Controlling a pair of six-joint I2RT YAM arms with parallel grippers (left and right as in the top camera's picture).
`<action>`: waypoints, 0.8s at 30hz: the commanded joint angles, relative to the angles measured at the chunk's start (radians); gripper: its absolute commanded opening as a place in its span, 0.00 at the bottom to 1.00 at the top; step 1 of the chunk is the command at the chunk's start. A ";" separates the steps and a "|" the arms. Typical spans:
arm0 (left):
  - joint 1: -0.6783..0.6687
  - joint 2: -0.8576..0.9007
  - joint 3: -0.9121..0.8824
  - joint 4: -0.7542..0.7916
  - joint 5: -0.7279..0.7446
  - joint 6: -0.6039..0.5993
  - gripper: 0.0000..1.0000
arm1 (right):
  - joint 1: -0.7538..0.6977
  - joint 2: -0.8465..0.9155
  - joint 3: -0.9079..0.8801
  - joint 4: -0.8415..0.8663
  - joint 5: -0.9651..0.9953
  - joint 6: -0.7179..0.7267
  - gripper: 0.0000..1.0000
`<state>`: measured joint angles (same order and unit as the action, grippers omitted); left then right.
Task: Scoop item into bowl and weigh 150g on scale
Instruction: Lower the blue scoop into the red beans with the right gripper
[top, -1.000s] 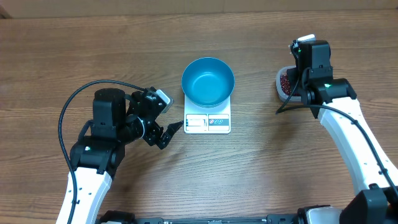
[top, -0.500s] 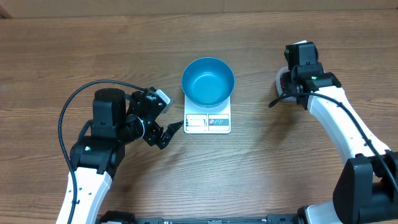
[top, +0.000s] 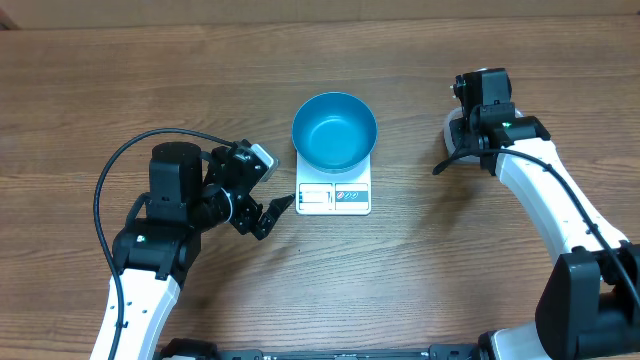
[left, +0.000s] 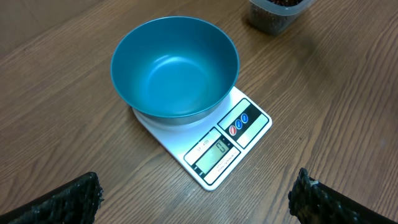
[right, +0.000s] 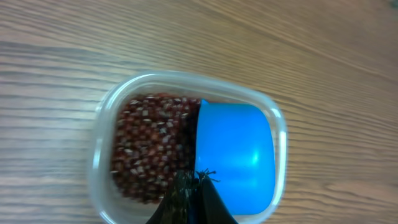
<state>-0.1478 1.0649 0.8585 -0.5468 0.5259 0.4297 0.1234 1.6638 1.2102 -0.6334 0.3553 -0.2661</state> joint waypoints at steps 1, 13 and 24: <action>0.008 -0.005 -0.005 0.001 -0.005 0.019 1.00 | -0.001 0.018 0.026 -0.010 -0.131 0.009 0.04; 0.008 -0.005 -0.005 0.001 -0.005 0.019 0.99 | -0.001 0.018 0.026 -0.047 -0.132 0.028 0.04; 0.008 -0.005 -0.005 0.001 -0.005 0.019 1.00 | -0.091 0.018 0.026 -0.031 -0.282 0.088 0.04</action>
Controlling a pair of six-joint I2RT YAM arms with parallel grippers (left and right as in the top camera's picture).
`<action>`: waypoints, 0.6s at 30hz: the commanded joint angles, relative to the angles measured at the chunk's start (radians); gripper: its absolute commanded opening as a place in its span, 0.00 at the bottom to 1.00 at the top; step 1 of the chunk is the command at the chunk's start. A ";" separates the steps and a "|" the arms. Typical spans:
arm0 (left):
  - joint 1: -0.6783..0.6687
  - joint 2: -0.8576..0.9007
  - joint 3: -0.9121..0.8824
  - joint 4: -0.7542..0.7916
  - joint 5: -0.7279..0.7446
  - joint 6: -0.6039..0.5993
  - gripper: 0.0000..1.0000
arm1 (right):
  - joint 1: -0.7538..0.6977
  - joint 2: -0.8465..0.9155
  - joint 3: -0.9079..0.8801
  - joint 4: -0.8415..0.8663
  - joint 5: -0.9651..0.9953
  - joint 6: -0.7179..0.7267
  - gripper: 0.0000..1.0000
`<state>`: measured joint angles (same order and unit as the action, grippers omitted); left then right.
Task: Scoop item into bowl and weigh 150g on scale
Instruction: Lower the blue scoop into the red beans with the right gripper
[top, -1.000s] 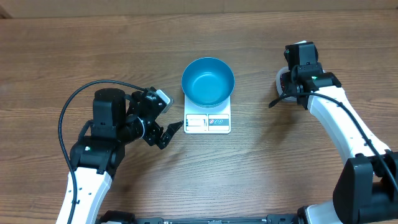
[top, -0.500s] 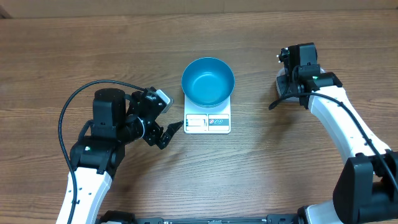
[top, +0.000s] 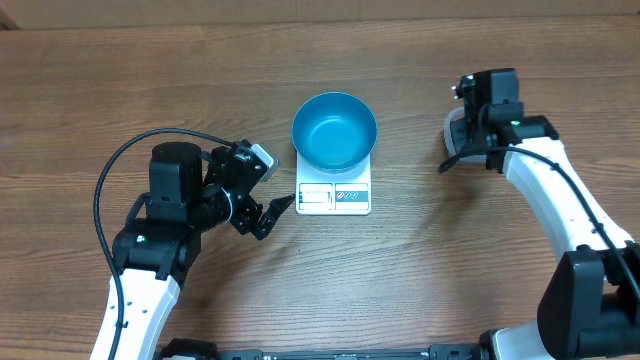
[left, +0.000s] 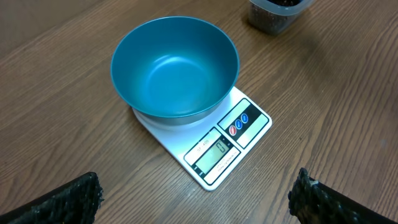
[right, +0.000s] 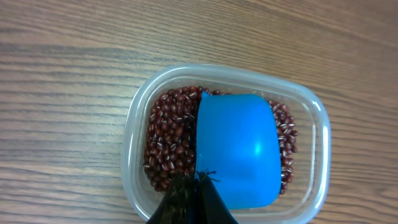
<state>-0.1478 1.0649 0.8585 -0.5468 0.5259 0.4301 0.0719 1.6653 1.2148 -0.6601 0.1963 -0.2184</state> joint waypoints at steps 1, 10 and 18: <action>0.008 -0.005 -0.005 0.001 -0.005 0.019 0.99 | -0.055 0.016 0.022 -0.005 -0.151 0.048 0.04; 0.008 -0.005 -0.005 0.001 -0.005 0.019 0.99 | -0.183 0.016 0.022 -0.026 -0.391 0.065 0.04; 0.008 -0.005 -0.005 0.001 -0.005 0.019 1.00 | -0.249 0.016 0.022 -0.042 -0.517 0.065 0.04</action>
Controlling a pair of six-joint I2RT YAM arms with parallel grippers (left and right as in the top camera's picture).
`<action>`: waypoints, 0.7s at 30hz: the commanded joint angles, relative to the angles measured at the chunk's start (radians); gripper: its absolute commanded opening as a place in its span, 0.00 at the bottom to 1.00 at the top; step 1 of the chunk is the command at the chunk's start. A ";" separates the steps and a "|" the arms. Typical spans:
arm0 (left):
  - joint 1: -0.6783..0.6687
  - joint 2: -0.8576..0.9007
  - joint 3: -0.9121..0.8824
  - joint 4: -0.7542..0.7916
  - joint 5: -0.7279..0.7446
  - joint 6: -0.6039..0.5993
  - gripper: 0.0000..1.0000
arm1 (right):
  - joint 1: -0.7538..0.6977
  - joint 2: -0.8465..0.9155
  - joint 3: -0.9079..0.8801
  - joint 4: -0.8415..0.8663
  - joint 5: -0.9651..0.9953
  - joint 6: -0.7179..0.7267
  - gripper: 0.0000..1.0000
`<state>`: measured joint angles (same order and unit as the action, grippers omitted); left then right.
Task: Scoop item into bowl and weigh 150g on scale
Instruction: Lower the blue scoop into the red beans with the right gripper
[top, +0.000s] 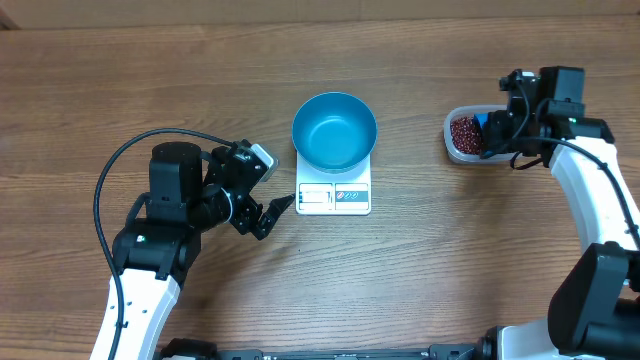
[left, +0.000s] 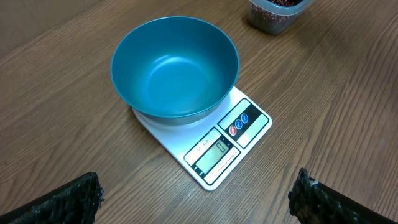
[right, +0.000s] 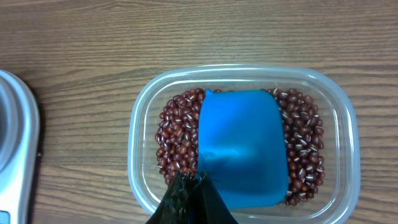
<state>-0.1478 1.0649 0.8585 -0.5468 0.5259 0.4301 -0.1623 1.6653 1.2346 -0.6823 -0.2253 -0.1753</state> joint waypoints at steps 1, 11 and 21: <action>0.008 -0.005 -0.005 0.001 -0.005 0.019 0.99 | -0.021 0.016 0.002 -0.024 -0.108 0.022 0.04; 0.008 -0.005 -0.005 0.001 -0.005 0.019 1.00 | -0.036 0.016 0.002 -0.072 -0.152 0.022 0.04; 0.008 -0.005 -0.005 0.001 -0.005 0.019 1.00 | -0.037 0.016 0.002 -0.071 -0.233 0.068 0.04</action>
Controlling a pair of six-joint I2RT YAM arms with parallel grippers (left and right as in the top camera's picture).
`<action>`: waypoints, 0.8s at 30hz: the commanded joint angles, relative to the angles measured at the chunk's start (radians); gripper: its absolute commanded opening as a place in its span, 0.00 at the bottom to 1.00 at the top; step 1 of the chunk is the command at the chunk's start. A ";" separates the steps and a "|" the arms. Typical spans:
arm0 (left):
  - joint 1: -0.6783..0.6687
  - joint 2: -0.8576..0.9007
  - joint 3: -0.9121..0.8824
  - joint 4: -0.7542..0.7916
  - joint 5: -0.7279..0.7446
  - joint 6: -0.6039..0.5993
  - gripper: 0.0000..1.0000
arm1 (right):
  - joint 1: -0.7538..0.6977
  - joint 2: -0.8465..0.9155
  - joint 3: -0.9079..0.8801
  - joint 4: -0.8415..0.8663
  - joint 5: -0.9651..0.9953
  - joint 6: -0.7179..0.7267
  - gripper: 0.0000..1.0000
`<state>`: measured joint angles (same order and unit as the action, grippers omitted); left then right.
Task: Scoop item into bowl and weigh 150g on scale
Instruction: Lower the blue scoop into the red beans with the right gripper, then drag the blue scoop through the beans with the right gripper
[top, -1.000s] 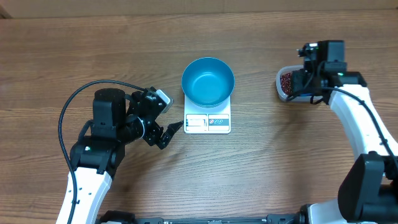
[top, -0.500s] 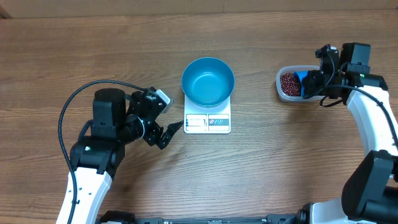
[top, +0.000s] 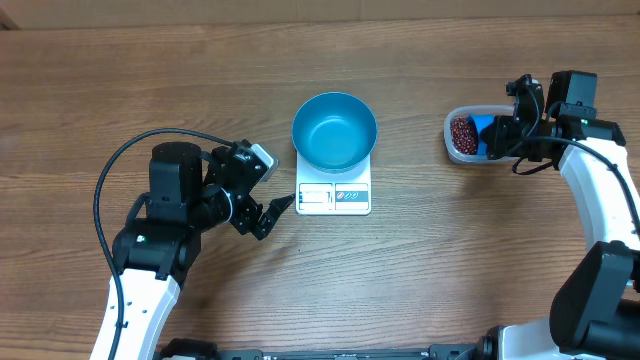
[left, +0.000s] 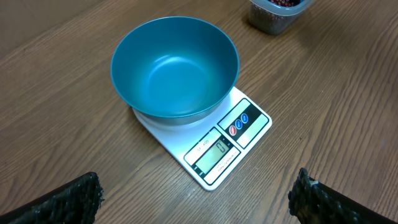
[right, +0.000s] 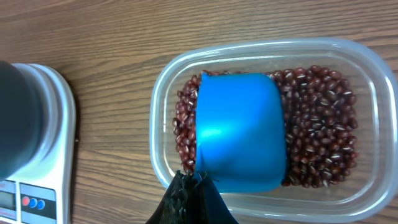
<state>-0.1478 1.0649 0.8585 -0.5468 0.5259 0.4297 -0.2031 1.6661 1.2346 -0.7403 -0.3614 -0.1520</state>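
Note:
An empty teal bowl (top: 334, 131) sits on a white digital scale (top: 334, 194) at mid-table; its display (left: 217, 151) reads 0. A clear tub of red beans (top: 462, 133) lies at the right. My right gripper (right: 194, 182) is shut on a blue scoop (right: 241, 130), which lies in the beans inside the tub (right: 267, 186). My left gripper (top: 270, 212) stands open just left of the scale, its two fingertips (left: 68, 198) wide apart and nothing between them.
A black cable (top: 130, 160) loops off the left arm over the wooden table (top: 420, 270). The tub's near corner (left: 277, 12) shows at the top of the left wrist view.
My right gripper and the scoop have shifted a little further right over the tub; the scale's edge and the bowl now show at the left of the right wrist view. The left arm is unmoved.
My right gripper, shut on the blue scoop, hung over the tub and hid it from above. Then the wrist had swung to the right, baring the beans to the overhead camera. The scoop stays down in the tub; bowl empty, scale at 0.

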 joint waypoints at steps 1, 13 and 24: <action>0.008 -0.005 -0.005 0.001 -0.005 0.019 1.00 | 0.004 0.016 0.002 -0.014 -0.097 0.053 0.04; 0.008 -0.005 -0.005 0.001 -0.005 0.019 0.99 | -0.063 0.018 0.002 -0.014 -0.134 0.104 0.04; 0.008 -0.005 -0.005 0.001 -0.005 0.019 0.99 | -0.120 0.089 -0.023 -0.017 -0.218 0.131 0.04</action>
<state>-0.1478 1.0649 0.8585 -0.5468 0.5255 0.4297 -0.3252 1.7203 1.2343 -0.7456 -0.5419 -0.0441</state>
